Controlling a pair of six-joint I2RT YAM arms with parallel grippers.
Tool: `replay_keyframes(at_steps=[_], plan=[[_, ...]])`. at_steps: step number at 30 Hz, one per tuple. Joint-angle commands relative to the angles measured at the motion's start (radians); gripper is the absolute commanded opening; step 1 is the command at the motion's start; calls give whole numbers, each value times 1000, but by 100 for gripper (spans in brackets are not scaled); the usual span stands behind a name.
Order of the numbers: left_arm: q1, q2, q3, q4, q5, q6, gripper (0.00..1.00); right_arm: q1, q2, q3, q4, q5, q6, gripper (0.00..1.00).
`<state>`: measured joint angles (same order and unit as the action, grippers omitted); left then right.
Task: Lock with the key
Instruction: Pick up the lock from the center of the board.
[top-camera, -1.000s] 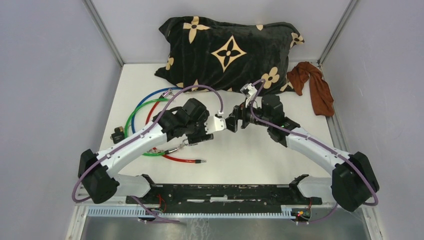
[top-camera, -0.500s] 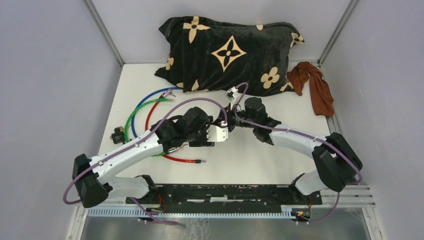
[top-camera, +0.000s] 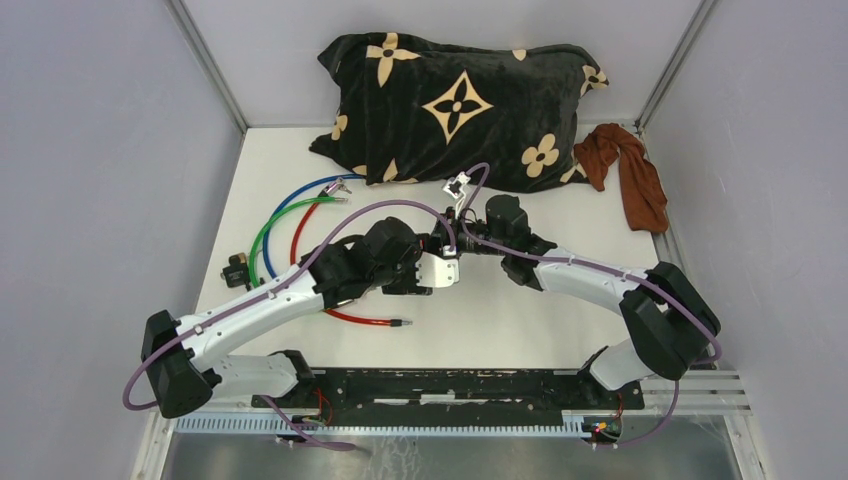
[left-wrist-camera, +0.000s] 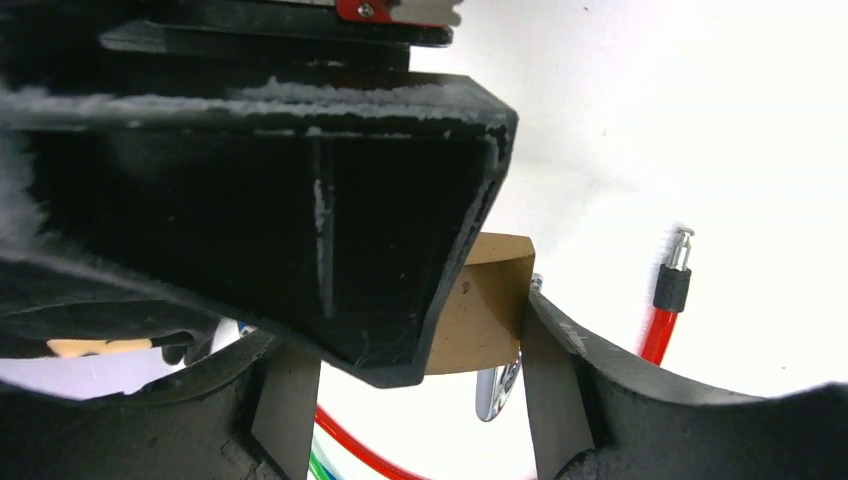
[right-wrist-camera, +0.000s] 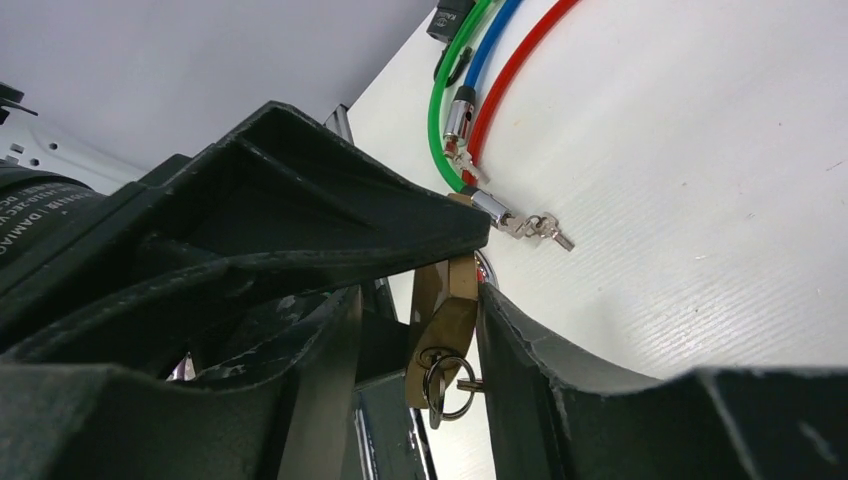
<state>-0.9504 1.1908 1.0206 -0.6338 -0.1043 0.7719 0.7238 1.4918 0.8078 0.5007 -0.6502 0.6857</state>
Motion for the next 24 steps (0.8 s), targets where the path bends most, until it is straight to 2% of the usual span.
replay_keyframes(at_steps=[1, 5, 7, 9, 13, 15, 16, 18, 19, 21, 24], plan=[[-2, -50, 23, 130, -23, 40, 2, 0, -6, 27, 24, -11, 7, 50], [-2, -55, 18, 135, -16, 46, 2, 3, -10, 33, -51, 17, -40, 59], [-4, -56, 17, 136, -6, 45, 2, 2, -3, 37, -50, 17, -41, 57], [-3, -54, 19, 137, 3, 43, 2, 8, 7, 46, -49, 8, -41, 45], [-4, -58, 24, 135, 15, 41, 2, 12, 9, 49, -24, -21, -28, 0], [-3, -64, 21, 124, 32, 19, 2, 8, -6, 50, -23, -23, -32, 0], [-3, -68, 18, 113, 45, -4, 11, 2, -17, 47, -20, -28, -30, 0], [-1, -80, 9, 89, 81, -64, 64, -17, -45, 32, 3, -48, -12, 0], [0, -94, -3, 92, 87, -102, 80, -29, -65, 22, 20, -60, 3, 0], [14, -128, -29, 112, 88, -161, 93, -54, -113, 2, 29, -65, 17, 0], [75, -197, -71, 145, 113, -227, 100, -73, -180, -20, 1, -62, 6, 0]])
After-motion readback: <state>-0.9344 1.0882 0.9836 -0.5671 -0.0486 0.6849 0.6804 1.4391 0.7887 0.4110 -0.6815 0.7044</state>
